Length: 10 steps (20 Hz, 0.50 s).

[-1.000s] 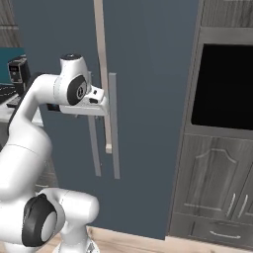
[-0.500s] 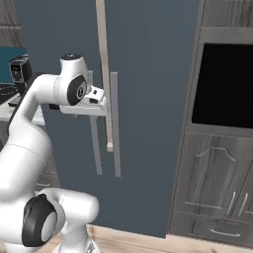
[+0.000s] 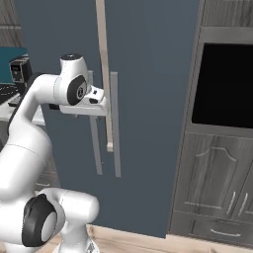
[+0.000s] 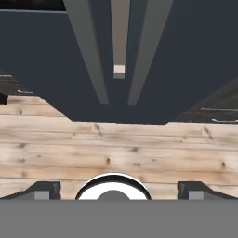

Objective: There is a bowl on the dining counter. Grab a lemon wedge from the fridge and place it in the bowl. Then get the liquor bottle and glass cup from the cabinet and place them next to the bowl.

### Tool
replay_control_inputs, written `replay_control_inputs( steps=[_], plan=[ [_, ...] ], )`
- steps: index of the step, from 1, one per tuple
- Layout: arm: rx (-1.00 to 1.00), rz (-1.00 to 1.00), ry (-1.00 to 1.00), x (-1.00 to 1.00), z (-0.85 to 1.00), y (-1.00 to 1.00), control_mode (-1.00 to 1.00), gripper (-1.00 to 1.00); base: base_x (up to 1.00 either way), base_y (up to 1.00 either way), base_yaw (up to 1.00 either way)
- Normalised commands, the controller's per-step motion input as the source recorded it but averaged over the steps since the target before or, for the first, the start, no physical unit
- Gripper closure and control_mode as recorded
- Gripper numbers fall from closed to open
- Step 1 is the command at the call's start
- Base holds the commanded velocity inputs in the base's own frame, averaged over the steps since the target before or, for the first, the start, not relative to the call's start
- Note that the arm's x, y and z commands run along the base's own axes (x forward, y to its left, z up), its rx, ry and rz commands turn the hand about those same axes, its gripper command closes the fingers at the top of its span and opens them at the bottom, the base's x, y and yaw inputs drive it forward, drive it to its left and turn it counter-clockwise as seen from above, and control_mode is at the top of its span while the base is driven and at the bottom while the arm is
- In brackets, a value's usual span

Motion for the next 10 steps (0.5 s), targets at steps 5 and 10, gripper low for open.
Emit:
replay_control_inputs(
  steps=[5,10],
  plan=[
    [0.00,-0.01,-0.03,0.24,-0.11,-0.05,-1.00,-1.00,0.00,0.00,0.00],
    [0.00,-0.02,-0.13,0.72,-0.16,-0.20,-1.00,-1.00,0.00,0.00,0.00]
  ],
)
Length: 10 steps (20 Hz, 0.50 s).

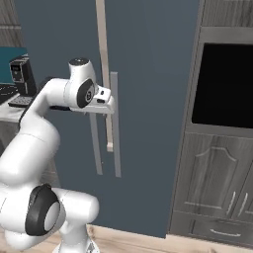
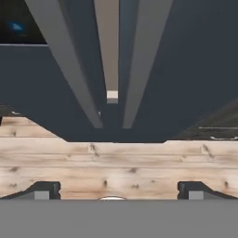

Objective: There is a bowl on the dining counter. Grab a lemon wedge from the fridge and place it in the bowl. Then get the liquor bottle and glass cup from the cabinet and place them next to the bowl.

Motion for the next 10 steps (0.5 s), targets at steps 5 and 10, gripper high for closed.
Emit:
replay_control_inputs(
  steps=[5,10],
  plan=[
    [0.00,0.00,-0.16,0.62,-0.03,-0.21,-1.00,-1.00,0.00,0.00,0.00],
    [0.00,0.00,-0.04,0.50,0.00,-0.15,-1.00,-1.00,0.00,0.00,0.00]
  ],
)
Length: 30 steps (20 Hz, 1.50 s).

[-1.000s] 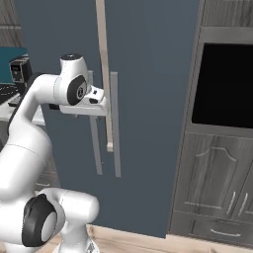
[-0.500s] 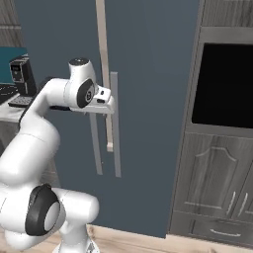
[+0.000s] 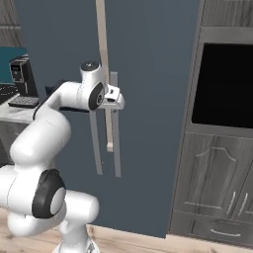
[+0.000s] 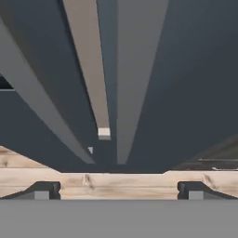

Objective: There is a bowl on the dining counter. Grab a lemon wedge from the fridge and place it in the bowl. Then get the liquor bottle and glass cup from the cabinet and place them next to the bowl.

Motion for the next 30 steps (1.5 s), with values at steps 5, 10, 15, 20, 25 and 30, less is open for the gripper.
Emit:
replay_control_inputs(
  steps=[5,10,15,20,25,30],
  plan=[
    [0.00,0.00,-0.03,0.46,-0.14,-0.01,-1.00,-1.00,0.00,0.00,0.00],
    [0.00,0.00,-0.04,0.48,-0.19,0.00,-1.00,-1.00,0.00,0.00,0.00],
    [0.00,0.01,-0.03,0.28,-0.17,-0.02,-1.00,-1.00,0.00,0.00,0.00],
    [0.00,0.03,-0.01,0.26,-0.10,-0.10,-1.00,-1.00,0.00,0.00,0.00],
    [0.00,0.03,-0.01,0.30,-0.07,-0.14,-1.00,-1.00,0.00,0.00,0.00],
    [0.00,0.03,-0.01,0.31,-0.11,-0.07,-1.00,-1.00,0.00,0.00,0.00]
  ],
)
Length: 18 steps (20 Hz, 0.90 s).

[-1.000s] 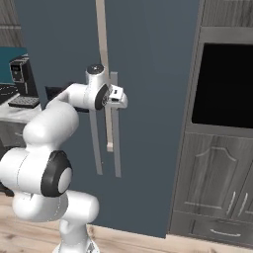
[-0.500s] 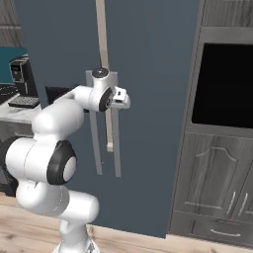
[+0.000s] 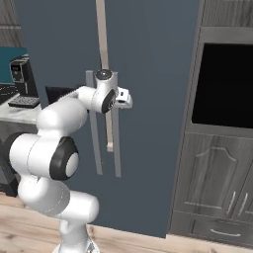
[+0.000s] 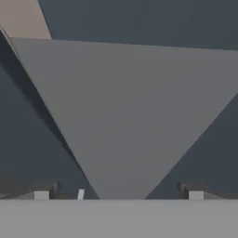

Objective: There is a bowl on the dining counter. Grab a lemon wedge from the fridge and place it in the bowl. Then get the liquor bottle and glass cup from the cabinet and place them next to the bowl.

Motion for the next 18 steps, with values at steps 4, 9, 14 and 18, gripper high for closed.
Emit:
replay_control_inputs(
  steps=[4,9,14,18],
  plan=[
    [0.00,0.03,-0.03,0.32,-0.20,-0.01,-1.00,-1.00,0.00,0.00,0.00],
    [0.00,0.04,-0.08,0.35,-0.26,0.00,-1.00,-1.00,0.00,0.00,0.00],
    [0.00,0.04,-0.05,0.45,-0.20,0.00,-1.00,-1.00,0.00,0.00,0.00],
    [0.00,0.04,-0.01,0.50,-0.15,-0.02,-1.00,-1.00,0.00,0.00,0.00]
  ],
)
